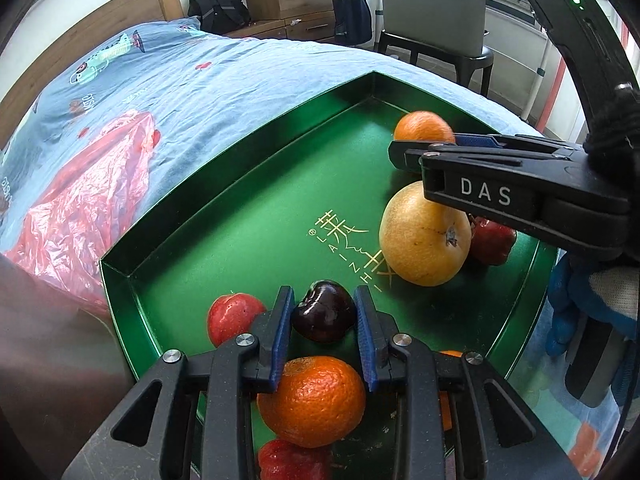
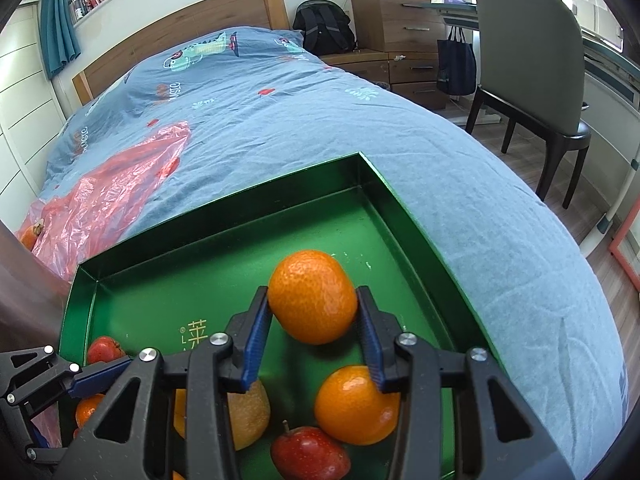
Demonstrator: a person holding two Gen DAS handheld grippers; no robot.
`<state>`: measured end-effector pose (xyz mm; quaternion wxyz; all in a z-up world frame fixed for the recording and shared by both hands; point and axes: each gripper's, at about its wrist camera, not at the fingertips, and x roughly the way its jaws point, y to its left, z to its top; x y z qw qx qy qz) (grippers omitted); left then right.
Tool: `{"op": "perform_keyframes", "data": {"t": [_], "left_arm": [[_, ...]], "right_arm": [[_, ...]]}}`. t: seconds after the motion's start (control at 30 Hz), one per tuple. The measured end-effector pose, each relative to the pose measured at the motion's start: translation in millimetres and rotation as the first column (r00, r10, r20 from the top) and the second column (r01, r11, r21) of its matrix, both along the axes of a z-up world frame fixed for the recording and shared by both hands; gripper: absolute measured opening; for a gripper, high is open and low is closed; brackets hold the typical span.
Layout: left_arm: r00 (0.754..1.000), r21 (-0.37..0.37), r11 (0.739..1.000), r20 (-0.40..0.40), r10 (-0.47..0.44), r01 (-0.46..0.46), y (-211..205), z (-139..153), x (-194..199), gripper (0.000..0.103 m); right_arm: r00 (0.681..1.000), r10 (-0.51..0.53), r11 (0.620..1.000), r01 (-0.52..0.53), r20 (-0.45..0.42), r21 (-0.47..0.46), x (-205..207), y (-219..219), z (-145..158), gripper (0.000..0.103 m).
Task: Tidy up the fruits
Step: 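Lower and open both tools to release the orange and plum into the tray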
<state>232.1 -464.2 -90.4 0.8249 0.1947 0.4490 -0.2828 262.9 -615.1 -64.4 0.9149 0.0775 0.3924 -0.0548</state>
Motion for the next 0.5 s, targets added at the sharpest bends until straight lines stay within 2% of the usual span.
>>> {"op": "perform_keyframes", "data": {"t": [0.1, 0.5], "left_arm": [[1.0, -0.008, 1.0, 0.003, 0.005, -0.004, 4.2, 3.7, -2.9, 0.038], [0.999, -0.084, 0.996, 0.034, 0.014, -0.012, 32.9, 39.0, -31.9, 0.056]], "right_arm": [[1.0, 0.005, 1.0, -0.005, 0.001, -0.011, -1.8, 4.3, 2.8, 0.07], [0.999, 0.003, 1.0, -0.002, 0.052, -0.019, -34.6, 23.5, 35.4, 0.081]]}}
